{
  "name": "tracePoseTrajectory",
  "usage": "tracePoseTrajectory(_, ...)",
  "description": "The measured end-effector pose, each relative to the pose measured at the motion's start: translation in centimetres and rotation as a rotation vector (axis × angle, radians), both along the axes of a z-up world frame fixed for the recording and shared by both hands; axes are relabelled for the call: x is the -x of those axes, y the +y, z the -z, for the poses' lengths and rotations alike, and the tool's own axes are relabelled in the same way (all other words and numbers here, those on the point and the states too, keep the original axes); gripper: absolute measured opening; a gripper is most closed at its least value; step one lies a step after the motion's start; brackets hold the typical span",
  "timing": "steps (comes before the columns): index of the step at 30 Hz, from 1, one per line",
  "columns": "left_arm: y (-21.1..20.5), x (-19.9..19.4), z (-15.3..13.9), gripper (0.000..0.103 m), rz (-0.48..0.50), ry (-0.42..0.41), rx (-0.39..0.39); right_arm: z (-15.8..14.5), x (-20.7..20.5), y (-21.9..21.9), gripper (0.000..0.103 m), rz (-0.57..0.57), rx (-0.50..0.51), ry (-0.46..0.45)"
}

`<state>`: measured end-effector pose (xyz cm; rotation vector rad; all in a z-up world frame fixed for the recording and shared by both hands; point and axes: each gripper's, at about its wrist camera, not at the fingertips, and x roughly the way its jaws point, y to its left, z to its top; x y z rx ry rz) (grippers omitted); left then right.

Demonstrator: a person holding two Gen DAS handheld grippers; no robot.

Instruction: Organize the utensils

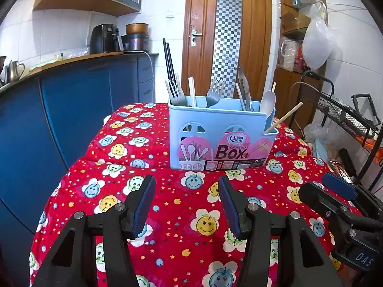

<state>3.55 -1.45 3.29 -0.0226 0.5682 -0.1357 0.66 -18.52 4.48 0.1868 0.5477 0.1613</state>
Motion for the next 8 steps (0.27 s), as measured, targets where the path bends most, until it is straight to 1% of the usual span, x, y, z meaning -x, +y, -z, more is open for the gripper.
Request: tracePoseTrajectory(8,0.08,-0.01,-0.12,0.056,-0.005,0.004,0.004,0.00,0.00,-0.01,0.072,0.000,0.000,-0.001)
